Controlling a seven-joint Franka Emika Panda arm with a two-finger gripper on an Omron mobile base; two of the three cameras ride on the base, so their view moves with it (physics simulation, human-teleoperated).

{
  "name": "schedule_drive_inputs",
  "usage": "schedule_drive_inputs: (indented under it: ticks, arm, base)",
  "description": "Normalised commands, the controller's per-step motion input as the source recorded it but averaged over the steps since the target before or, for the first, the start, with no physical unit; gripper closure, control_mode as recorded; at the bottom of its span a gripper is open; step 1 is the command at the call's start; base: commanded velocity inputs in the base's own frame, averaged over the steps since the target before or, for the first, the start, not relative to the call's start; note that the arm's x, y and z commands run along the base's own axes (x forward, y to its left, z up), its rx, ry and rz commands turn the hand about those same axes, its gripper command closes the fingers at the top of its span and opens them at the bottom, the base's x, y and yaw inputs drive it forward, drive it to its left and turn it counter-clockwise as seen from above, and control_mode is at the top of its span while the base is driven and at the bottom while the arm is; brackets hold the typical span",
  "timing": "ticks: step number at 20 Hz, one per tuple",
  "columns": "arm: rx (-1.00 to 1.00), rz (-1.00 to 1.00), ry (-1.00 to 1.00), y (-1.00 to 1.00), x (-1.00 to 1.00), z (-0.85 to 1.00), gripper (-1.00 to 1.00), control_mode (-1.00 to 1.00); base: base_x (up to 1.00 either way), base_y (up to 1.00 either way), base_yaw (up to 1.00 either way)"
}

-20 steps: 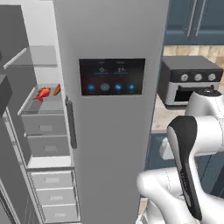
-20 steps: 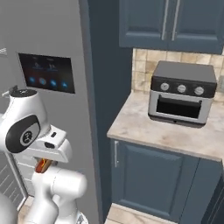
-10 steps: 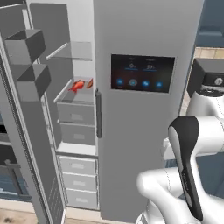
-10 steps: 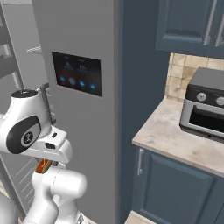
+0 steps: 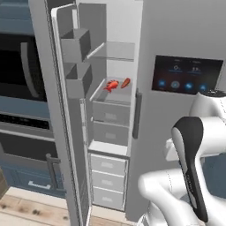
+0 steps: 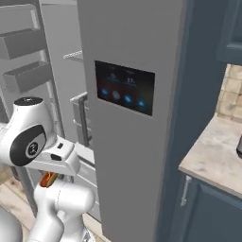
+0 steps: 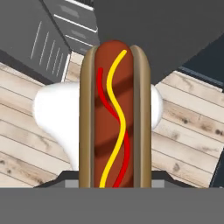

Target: Store the hot dog in the freezer for long-term storage. Close the freezer door after placing the cooked food.

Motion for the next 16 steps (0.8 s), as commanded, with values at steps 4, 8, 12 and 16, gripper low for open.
schedule_drive_inputs:
  ticks: [4,8,12,16]
  arm:
    - [0.00,0.00,0.00,0.00,0.00,0.00,1.00,1.00]
    - [0.00,0.00,0.00,0.00,0.00,0.00,1.00,1.00]
    - [0.00,0.00,0.00,0.00,0.00,0.00,1.00,1.00]
    - [0.00,0.00,0.00,0.00,0.00,0.00,1.00,1.00]
  base:
    - [0.00,0.77,0.11]
    - [0.00,0.42,0.04]
    - [0.11,0.27,0.00]
    - [0.23,0.41,-0.06]
